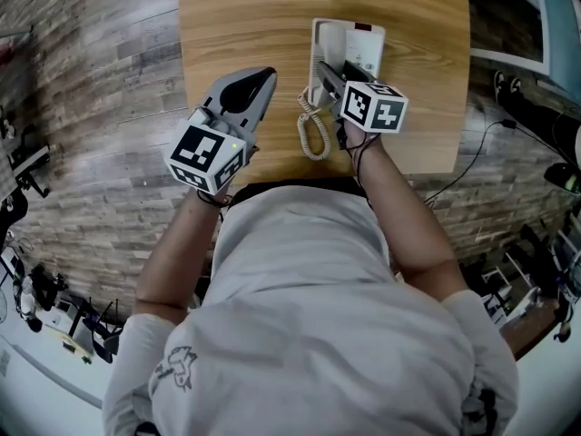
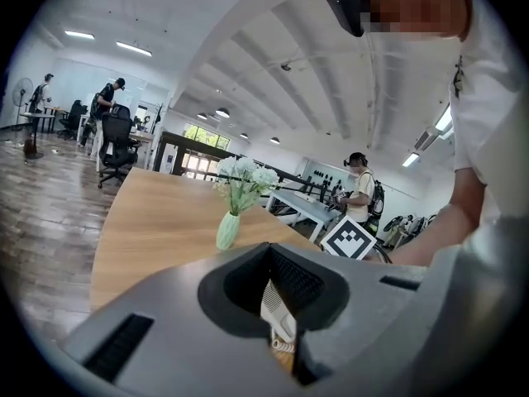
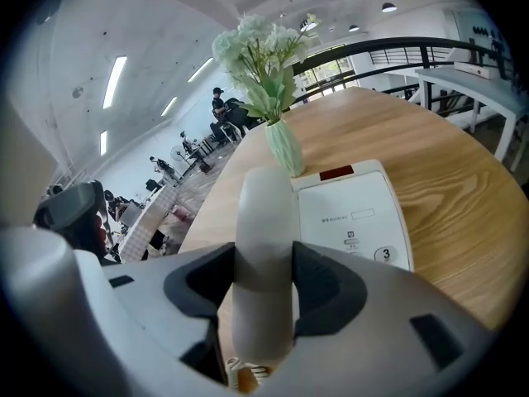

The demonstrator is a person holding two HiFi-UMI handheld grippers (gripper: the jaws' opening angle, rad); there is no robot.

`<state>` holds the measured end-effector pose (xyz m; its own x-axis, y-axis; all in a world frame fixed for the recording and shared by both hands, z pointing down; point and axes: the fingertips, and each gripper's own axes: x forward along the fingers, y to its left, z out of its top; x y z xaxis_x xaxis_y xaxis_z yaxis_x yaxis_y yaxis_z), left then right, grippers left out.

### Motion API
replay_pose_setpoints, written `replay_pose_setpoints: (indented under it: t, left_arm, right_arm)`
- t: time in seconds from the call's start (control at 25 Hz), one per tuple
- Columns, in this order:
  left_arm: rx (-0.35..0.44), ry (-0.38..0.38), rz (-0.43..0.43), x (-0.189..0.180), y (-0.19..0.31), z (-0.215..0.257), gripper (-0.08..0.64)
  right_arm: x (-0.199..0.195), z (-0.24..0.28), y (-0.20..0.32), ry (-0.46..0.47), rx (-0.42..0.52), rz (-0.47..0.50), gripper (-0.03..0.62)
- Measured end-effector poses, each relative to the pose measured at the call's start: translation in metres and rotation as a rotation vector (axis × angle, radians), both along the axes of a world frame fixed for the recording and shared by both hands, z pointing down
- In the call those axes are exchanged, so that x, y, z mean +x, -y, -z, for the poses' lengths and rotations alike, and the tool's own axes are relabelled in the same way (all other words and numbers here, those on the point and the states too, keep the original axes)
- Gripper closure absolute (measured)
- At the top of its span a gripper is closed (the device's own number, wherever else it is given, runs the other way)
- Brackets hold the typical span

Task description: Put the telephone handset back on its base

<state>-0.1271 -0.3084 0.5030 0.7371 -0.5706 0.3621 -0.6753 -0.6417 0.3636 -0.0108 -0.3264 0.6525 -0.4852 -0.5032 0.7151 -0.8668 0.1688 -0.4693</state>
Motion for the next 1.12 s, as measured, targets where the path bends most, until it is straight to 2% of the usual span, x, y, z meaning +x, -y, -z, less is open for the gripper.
replay_pose_setpoints:
  t: [0.36,0.84,1.12]
  left_arm:
    - [-0.013,-0.004,0.01,0.0,0.001,-0.006,0.555]
    - [-0.019,-0.007,0.028,-0.003,-0.012,-0.007,0.555]
    - [-0.005,-0.004,0.048,-0.015,-0.021,0.002,0.555]
  right_arm:
    - [0.0,-0.011,0.004,-0.019,-0.026,-0.031,0.368]
    - [0.0,-0.013,0.003,-0.087,-0.008,-0.079,0.364]
    - [-0.004,-0.003,0.006,-0.089,0.028,-0.057,0.33]
